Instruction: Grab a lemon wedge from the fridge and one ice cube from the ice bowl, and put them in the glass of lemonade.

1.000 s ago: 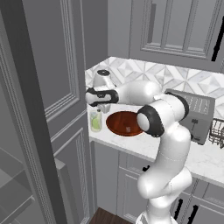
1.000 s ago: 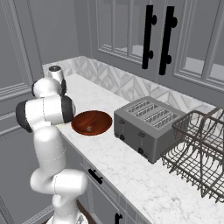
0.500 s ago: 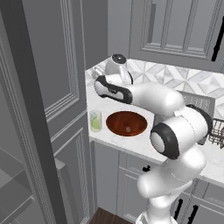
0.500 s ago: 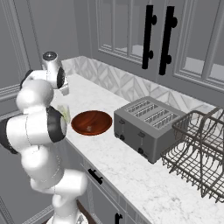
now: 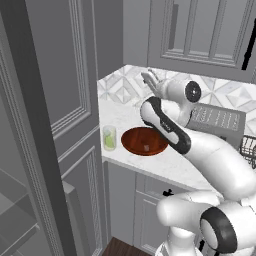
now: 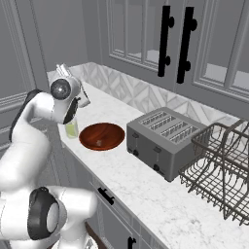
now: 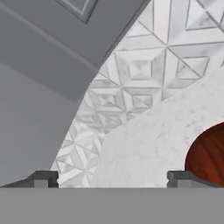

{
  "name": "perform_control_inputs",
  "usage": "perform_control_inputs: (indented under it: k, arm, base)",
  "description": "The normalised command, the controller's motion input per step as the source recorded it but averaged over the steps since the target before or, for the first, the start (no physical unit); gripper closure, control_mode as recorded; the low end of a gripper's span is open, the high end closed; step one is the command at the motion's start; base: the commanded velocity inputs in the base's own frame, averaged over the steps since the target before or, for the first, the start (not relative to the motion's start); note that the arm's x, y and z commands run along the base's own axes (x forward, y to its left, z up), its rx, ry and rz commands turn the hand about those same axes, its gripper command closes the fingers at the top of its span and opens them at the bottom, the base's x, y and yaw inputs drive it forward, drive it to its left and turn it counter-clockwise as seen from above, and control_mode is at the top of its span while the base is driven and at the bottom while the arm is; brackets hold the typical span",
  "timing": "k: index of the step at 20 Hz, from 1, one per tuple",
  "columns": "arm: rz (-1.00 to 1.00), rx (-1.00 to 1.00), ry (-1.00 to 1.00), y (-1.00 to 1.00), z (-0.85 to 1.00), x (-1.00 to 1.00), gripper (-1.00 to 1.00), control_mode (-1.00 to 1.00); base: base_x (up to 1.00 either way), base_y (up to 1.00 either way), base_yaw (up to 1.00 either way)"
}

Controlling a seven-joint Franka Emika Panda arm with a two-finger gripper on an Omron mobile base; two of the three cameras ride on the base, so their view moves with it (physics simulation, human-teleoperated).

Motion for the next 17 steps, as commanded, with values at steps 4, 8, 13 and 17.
perform_control_inputs:
  k: [4, 8, 13, 17]
  arm:
    - [0.0, 0.12, -0.6, -1.0, 0.9, -1.0, -1.0, -1.0]
    - [-0.02, 0.21, -0.23, -0.8, 0.1, -0.78, -1.0, -1.0]
    - [-0.08, 0.05, -0.01, -0.29, 0.0, -0.09, -1.0, -1.0]
    - [-0.06, 0.07, -0.16, -0.18, 0.0, -0.76, -1.0, -1.0]
  base:
    - [0.0, 0.0, 0.0]
    - [0.0, 0.0, 0.0]
    - [0.0, 0.0, 0.0]
    - [0.0, 0.0, 0.0]
